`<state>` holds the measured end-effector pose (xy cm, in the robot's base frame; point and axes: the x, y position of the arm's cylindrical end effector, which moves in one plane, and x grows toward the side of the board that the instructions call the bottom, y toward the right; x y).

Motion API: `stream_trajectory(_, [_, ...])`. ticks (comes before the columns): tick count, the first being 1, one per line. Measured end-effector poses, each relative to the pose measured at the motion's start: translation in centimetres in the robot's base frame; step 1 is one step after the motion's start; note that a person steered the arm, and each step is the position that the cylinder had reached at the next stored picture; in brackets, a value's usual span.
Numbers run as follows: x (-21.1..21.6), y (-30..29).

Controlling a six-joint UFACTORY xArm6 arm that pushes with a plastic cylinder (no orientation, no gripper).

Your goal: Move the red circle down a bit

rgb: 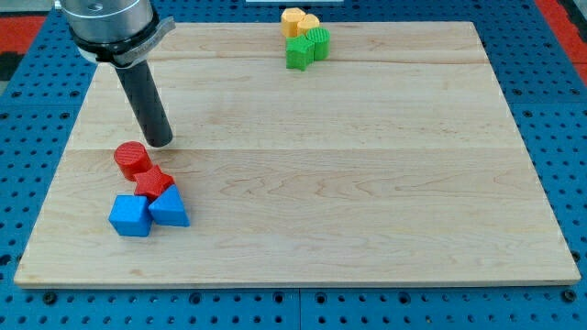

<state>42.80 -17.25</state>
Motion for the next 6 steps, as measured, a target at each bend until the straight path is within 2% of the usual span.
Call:
stream_trajectory(2, [2.1,0.1])
stream_trajectory(3, [1.6,-2.0])
stream_trajectory(4, [-1.2,-3.2])
stream_trajectory(5, [-1.2,-5.2])
stream_trajectory(6, [3.4,-3.1])
